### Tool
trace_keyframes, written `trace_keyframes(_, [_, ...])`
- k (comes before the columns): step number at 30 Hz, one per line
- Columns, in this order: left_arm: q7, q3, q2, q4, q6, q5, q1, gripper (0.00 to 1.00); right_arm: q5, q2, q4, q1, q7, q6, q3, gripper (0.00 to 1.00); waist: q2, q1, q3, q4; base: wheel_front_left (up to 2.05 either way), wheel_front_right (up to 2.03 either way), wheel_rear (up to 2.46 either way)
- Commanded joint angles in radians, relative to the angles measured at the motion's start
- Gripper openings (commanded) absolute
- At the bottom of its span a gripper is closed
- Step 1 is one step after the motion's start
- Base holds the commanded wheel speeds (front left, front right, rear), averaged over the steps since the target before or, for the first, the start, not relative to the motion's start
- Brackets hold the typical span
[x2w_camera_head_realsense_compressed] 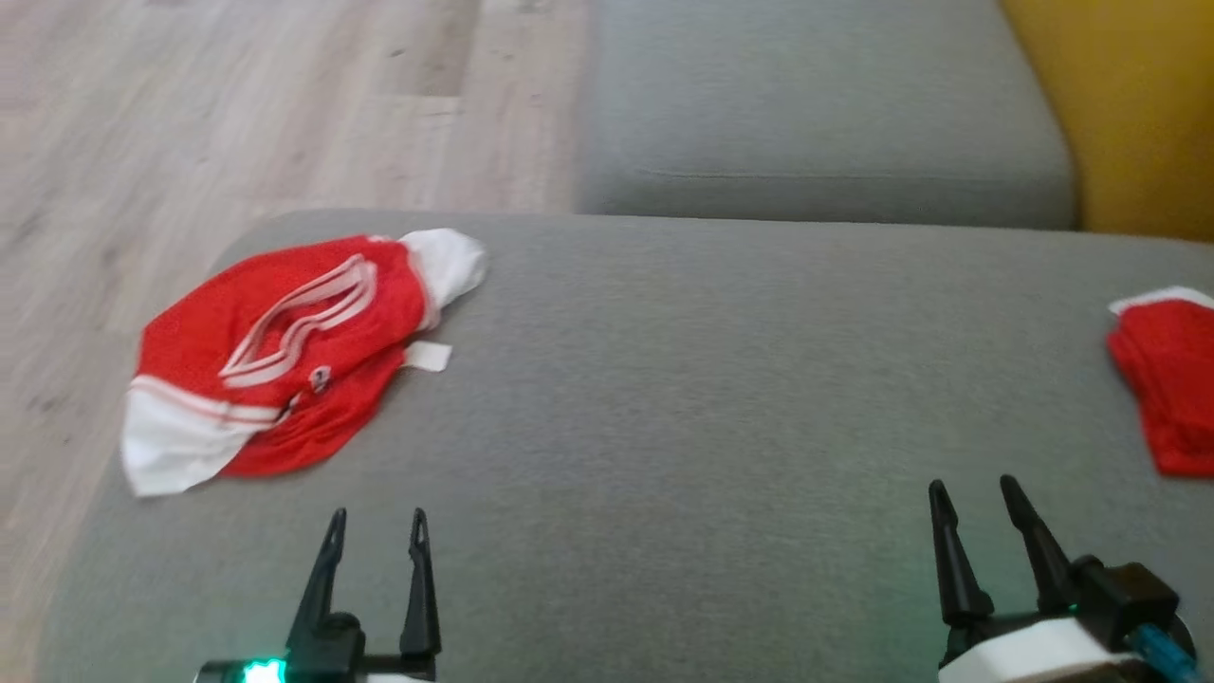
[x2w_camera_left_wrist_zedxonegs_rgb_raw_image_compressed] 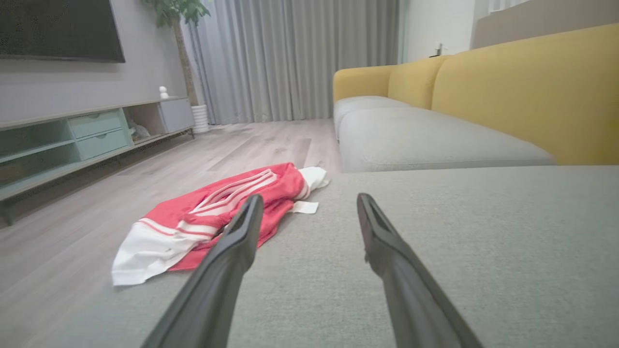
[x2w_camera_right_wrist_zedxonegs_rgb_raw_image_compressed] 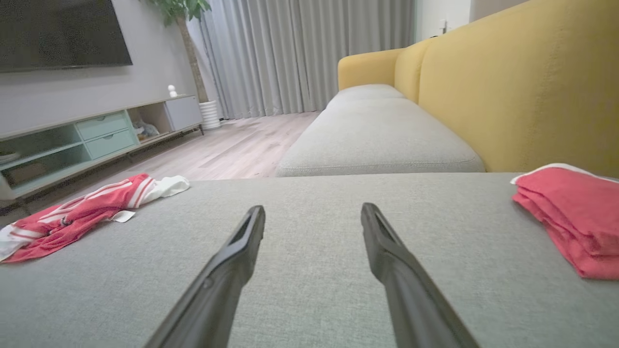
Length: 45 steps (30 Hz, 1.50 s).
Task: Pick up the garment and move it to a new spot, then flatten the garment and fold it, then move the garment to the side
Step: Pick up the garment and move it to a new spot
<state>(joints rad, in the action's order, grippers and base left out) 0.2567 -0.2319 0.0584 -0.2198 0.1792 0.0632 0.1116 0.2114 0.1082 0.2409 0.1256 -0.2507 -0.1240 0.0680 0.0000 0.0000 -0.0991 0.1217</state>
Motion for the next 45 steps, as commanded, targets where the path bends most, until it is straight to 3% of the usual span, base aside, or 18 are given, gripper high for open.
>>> trace_keyframes(1, [0.005,0.043,-0.003,0.042,0.008,-0.011,-0.044,1.00,0.005,0.011,-0.027,-0.022,-0.011,-0.007,0.023,1.00,0.0000,0.0000,0.007,0.075,0.00,0.00,0.00])
trace_keyframes(13, [0.005,0.123,0.026,0.108,0.026,-0.020,-0.012,1.00,0.006,0.002,-0.032,-0.027,-0.011,-0.007,0.001,1.00,0.0000,0.0000,0.036,0.343,0.00,0.00,0.00])
trace_keyframes(18, [0.005,0.172,0.037,0.157,0.032,-0.013,-0.003,1.00,0.008,0.034,-0.030,-0.052,-0.011,-0.007,0.019,1.00,0.0000,0.0000,0.082,0.382,0.00,0.00,0.00])
trace_keyframes(23, [0.005,0.161,0.042,0.170,-0.004,-0.022,-0.119,1.00,0.004,0.118,-0.050,-0.073,-0.011,-0.007,0.017,1.00,0.0000,0.0000,0.201,0.412,0.00,0.00,0.00])
trace_keyframes(29, [0.005,0.142,0.023,0.105,-0.045,0.000,-0.362,1.00,0.011,0.303,-0.085,-0.135,-0.011,-0.007,0.031,1.00,0.0000,0.0000,0.387,0.368,0.00,0.00,0.00])
trace_keyframes(33, [0.005,0.125,0.009,-0.056,-0.099,0.054,-0.557,1.00,0.026,0.406,-0.116,-0.166,-0.011,-0.007,0.019,1.00,0.0000,0.0000,0.476,0.330,0.00,0.00,0.00])
trace_keyframes(40, [-0.090,0.159,0.005,-0.464,-0.143,0.164,-0.872,1.00,0.044,0.489,-0.166,-0.184,-0.011,-0.007,-0.007,1.00,0.0000,0.0000,0.589,0.256,0.00,0.00,0.00])
trace_keyframes(45, [-0.151,0.193,0.045,-0.691,-0.160,0.205,-1.012,1.00,0.052,0.504,-0.186,-0.212,-0.011,-0.007,-0.022,1.00,0.0000,0.0000,0.646,0.198,0.00,0.00,0.00])
